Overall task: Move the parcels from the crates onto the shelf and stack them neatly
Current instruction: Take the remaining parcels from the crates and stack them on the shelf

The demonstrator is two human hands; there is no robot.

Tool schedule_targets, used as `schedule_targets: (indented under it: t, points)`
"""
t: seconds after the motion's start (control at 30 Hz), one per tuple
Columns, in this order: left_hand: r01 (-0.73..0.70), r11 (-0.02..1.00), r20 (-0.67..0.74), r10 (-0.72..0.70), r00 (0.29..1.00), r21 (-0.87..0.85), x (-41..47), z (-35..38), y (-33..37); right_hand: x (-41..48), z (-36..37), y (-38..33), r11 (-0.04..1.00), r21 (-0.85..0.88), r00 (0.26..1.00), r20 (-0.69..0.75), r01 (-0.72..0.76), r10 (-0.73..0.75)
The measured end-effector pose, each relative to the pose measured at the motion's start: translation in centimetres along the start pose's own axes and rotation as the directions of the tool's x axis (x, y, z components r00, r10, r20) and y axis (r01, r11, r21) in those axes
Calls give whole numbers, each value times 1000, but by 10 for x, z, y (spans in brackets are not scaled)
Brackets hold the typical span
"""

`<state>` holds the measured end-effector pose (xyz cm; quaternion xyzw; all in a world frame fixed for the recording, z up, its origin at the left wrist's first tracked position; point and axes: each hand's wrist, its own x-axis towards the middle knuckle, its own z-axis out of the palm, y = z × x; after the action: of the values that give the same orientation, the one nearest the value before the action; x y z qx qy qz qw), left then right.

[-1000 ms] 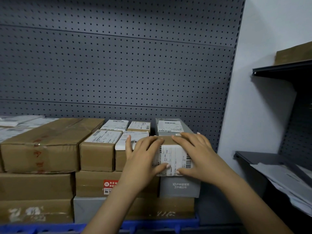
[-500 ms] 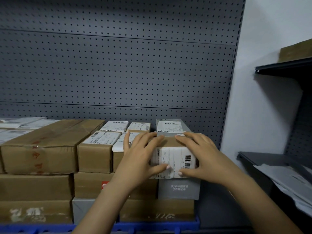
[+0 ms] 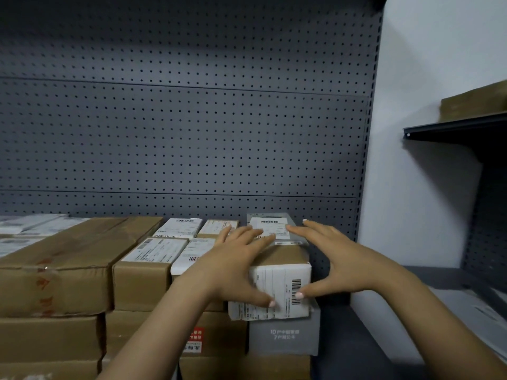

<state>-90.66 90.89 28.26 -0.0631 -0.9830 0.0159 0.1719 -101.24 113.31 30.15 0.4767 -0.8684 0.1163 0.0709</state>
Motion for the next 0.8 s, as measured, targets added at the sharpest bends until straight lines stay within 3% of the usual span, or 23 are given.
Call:
schedule_targets:
  t: [0.27,0.8]
  points:
    - [41,999,85,-40,996,-10,11,12,0,18,20,19,983,183,997,79,-5,-10]
    - [59,997,90,-54,995,-51,10,10,1,24,23,13,954,277,993,-1,118,-122]
